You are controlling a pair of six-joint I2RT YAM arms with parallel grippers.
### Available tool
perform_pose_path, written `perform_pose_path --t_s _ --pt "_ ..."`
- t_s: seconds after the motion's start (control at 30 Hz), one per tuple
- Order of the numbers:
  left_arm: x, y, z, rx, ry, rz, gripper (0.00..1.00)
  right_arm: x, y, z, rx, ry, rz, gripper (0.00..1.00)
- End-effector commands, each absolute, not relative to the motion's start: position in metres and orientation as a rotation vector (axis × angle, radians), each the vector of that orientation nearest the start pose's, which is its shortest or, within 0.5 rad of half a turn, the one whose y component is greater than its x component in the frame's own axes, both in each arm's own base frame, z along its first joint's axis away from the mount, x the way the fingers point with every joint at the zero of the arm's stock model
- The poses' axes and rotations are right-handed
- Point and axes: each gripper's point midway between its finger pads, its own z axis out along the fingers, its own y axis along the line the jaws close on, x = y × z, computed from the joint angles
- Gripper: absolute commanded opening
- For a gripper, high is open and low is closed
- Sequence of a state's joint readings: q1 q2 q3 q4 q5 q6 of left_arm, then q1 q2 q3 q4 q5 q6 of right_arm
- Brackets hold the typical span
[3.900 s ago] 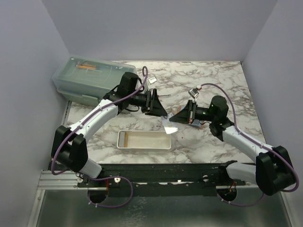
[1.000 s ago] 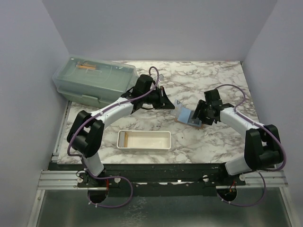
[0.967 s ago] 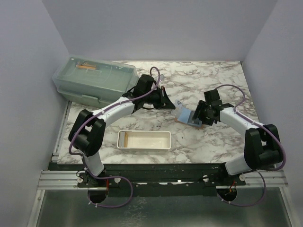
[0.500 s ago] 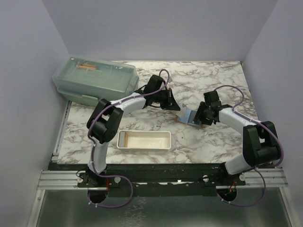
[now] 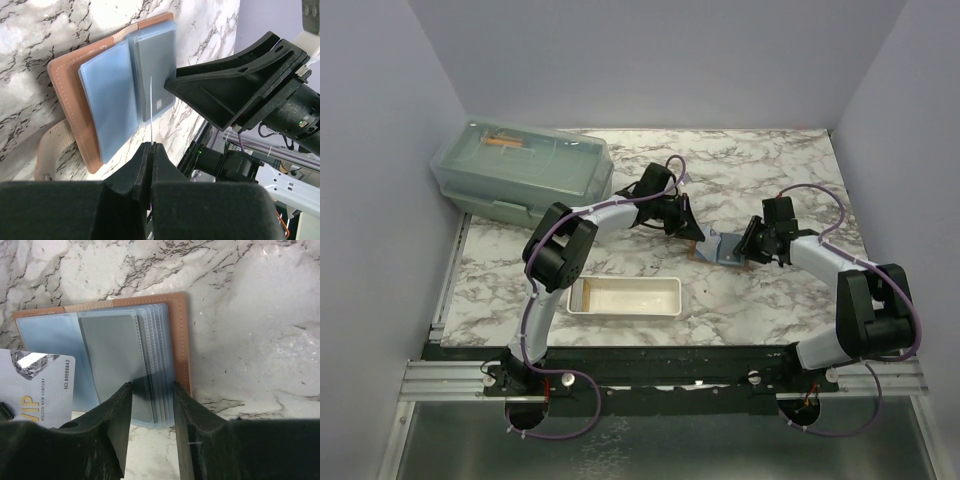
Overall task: Put the credit cards into the card holder
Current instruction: Insert the credit card into the card holder.
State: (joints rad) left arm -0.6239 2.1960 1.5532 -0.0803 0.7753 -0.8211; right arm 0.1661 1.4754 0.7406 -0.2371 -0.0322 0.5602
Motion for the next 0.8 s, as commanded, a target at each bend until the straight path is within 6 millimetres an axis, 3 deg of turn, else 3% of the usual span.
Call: perform_pose_path --t_s 0.0,0.33,0.77 --pt "0.338 -0.421 0.084 0.225 2.607 -1.545 0.00 0.310 0.088 0.020 0.441 2.565 0.377 0.36" --pt "0.338 -0.416 0.066 0.200 2.654 -1.526 0.00 0.308 0.088 0.014 0.437 2.588 0.422 0.34" --pt "0.342 -0.409 0.070 0.194 2.636 -1.510 0.00 0.306 0.087 0.014 0.432 2.593 0.433 0.34"
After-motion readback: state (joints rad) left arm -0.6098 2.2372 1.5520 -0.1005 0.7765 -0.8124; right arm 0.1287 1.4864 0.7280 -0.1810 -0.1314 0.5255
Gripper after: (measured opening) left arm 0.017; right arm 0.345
